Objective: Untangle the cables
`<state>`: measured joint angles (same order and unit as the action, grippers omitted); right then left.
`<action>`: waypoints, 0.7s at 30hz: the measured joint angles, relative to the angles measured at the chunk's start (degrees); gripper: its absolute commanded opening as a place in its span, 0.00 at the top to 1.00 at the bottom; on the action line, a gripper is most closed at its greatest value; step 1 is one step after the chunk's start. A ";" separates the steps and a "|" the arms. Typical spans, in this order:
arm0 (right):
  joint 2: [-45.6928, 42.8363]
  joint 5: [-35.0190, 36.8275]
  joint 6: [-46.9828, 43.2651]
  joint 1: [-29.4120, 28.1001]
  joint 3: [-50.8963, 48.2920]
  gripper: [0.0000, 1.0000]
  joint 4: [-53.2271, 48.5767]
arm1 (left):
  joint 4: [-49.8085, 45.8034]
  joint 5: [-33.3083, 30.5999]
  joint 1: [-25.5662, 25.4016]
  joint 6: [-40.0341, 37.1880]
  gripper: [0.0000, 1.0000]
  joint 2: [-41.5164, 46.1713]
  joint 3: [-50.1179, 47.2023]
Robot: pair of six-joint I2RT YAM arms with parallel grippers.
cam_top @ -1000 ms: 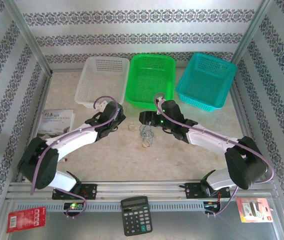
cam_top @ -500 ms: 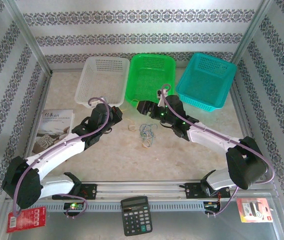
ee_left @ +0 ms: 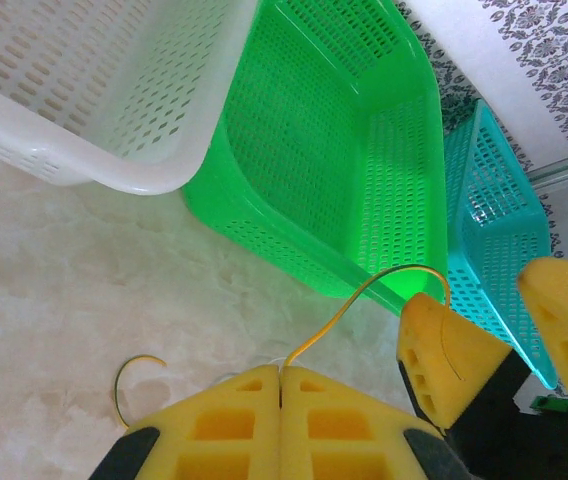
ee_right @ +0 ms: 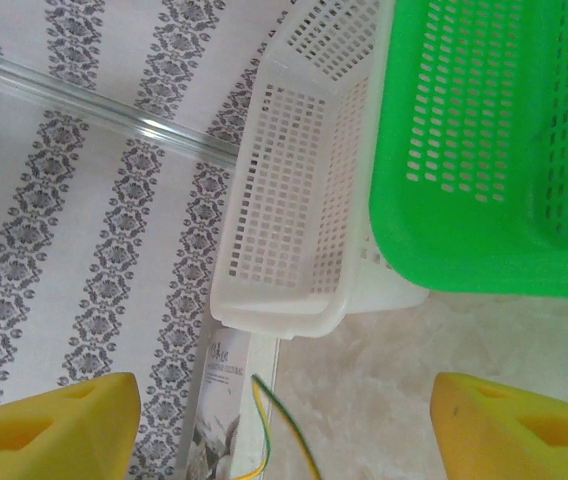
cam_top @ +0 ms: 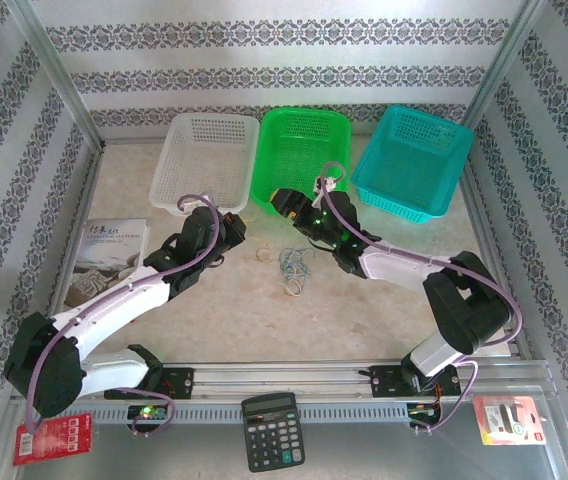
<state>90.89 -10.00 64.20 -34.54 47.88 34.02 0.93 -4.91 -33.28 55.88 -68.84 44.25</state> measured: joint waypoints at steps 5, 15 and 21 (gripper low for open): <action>1.16 0.31 2.16 -0.90 -0.04 0.37 3.08 | 0.07 -0.02 0.00 0.00 1.00 0.00 0.00; 3.80 0.28 5.11 -1.22 -0.63 0.81 7.74 | 1.31 -0.02 0.00 0.00 1.00 0.00 -0.07; 3.82 -0.57 4.90 -0.81 -0.83 1.00 9.20 | 1.70 0.00 0.00 0.00 1.00 0.00 -0.66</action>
<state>94.72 -10.57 69.10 -35.35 47.05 43.22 2.63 -4.91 -33.28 55.88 -68.84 43.59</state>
